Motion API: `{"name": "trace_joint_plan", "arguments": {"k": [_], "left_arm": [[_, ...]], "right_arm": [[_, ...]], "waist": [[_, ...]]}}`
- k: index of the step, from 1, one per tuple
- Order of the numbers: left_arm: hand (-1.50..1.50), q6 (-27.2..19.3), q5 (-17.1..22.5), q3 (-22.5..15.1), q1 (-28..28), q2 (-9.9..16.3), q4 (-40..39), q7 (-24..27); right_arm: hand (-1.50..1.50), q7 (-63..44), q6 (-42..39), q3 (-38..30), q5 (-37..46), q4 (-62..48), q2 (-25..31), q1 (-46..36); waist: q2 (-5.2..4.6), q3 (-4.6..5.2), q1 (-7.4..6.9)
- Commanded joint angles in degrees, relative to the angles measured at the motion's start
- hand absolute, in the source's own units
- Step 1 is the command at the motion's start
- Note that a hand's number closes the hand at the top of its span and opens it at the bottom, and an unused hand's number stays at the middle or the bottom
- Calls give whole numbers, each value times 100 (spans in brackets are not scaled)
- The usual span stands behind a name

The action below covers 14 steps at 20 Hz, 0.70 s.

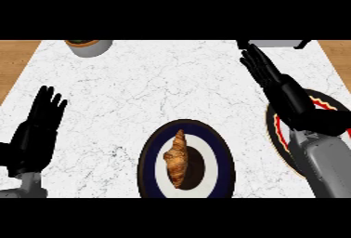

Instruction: Pick the croissant from the plate and place it in the plate

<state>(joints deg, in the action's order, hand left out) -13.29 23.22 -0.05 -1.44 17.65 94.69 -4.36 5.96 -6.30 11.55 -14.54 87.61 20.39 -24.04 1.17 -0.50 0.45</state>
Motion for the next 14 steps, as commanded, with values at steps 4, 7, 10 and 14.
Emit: {"name": "trace_joint_plan", "arguments": {"k": [4,7,10,14], "left_arm": [[0,170,-786,-349,-381,433,-564,-297],[0,255,-770,-416,-205,500,-606,-373],[0,337,-949,-537,-142,542,-830,-300],[0,262,-1205,-647,-773,171,-1529,-318]], "right_arm": [[150,-410,46,584,354,-177,-585,-74],[150,-366,-24,928,2220,-118,975,-898],[-150,457,1844,358,1789,-426,-611,512],[-150,1490,1536,994,2189,-1037,-930,984]], "waist": [[-131,50,-28],[63,232,148],[-156,29,178],[-135,49,-16]]}}
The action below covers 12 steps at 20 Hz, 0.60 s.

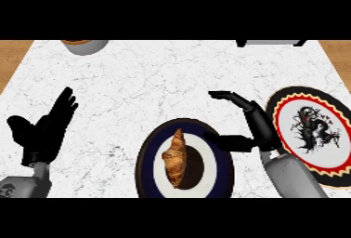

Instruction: Pick the croissant from the plate and place it in the plate

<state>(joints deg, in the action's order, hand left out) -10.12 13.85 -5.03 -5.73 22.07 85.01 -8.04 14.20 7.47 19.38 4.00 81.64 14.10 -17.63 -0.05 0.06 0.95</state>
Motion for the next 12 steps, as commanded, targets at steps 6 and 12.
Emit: {"name": "trace_joint_plan", "arguments": {"k": [6,12], "left_arm": [[0,370,-207,137,-354,-46,-920,421],[0,192,-441,67,-469,-353,-623,41]], "right_arm": [[-150,36,25,779,1455,-457,185,152],[-150,-1132,-260,1040,2187,691,259,553]], "waist": [[-2,1,-74],[13,-4,-74]]}}
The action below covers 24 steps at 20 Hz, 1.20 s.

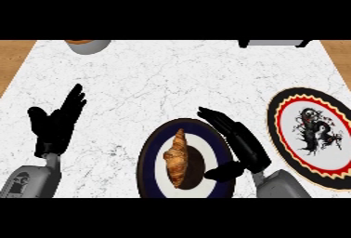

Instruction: Pick the croissant from the plate and place it in the plate

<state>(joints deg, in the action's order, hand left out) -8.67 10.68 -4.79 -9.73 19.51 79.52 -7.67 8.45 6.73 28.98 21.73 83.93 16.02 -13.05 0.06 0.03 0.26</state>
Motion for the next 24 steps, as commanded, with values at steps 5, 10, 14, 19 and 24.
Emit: {"name": "trace_joint_plan", "arguments": {"k": [5,10,14,19,24], "left_arm": [[0,251,-20,157,-184,34,105,-403],[0,472,11,360,46,139,211,-239],[0,348,-182,233,-101,-235,-168,88],[0,173,-331,214,317,-260,477,-259],[0,397,-393,407,95,-302,157,-203]], "right_arm": [[-150,-1619,-919,388,725,993,35,-47],[-150,-2319,-1493,485,1030,787,-221,-388],[-150,-2574,-1552,769,1655,680,-173,-255],[-150,-3186,-2199,688,1914,366,-604,-822],[-150,-3178,-2660,501,2131,53,-896,-879]], "waist": [[5,0,-7],[1,-1,-48],[-1,-1,-19],[4,-3,-75],[-3,-3,-44]]}}
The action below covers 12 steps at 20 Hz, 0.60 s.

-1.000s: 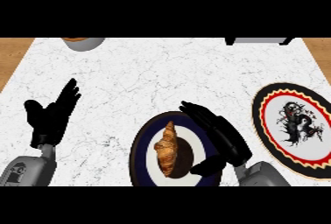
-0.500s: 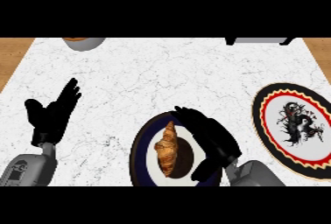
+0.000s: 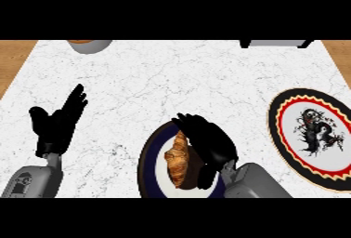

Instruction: Pick the croissant from the plate and place it in the plate

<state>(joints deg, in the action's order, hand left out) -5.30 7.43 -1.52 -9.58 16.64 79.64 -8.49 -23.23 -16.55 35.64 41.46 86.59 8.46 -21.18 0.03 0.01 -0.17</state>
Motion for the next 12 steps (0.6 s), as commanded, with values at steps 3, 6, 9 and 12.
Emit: {"name": "trace_joint_plan", "arguments": {"k": [3,6,9,12], "left_arm": [[0,-131,-263,14,-85,-243,180,-216],[0,54,-383,18,214,-267,245,-1],[0,251,-266,332,-187,-160,-254,181],[0,-1,-432,149,-69,-394,191,-311]], "right_arm": [[-150,-262,-415,25,412,-61,-393,211],[-150,-138,-613,-278,554,-376,-636,-74],[-150,-189,-502,-291,722,-856,-830,-430],[-150,380,-289,-577,920,-1337,-709,-459]], "waist": [[1,-1,8],[0,-1,0],[-5,-1,4],[-3,-2,-6]]}}
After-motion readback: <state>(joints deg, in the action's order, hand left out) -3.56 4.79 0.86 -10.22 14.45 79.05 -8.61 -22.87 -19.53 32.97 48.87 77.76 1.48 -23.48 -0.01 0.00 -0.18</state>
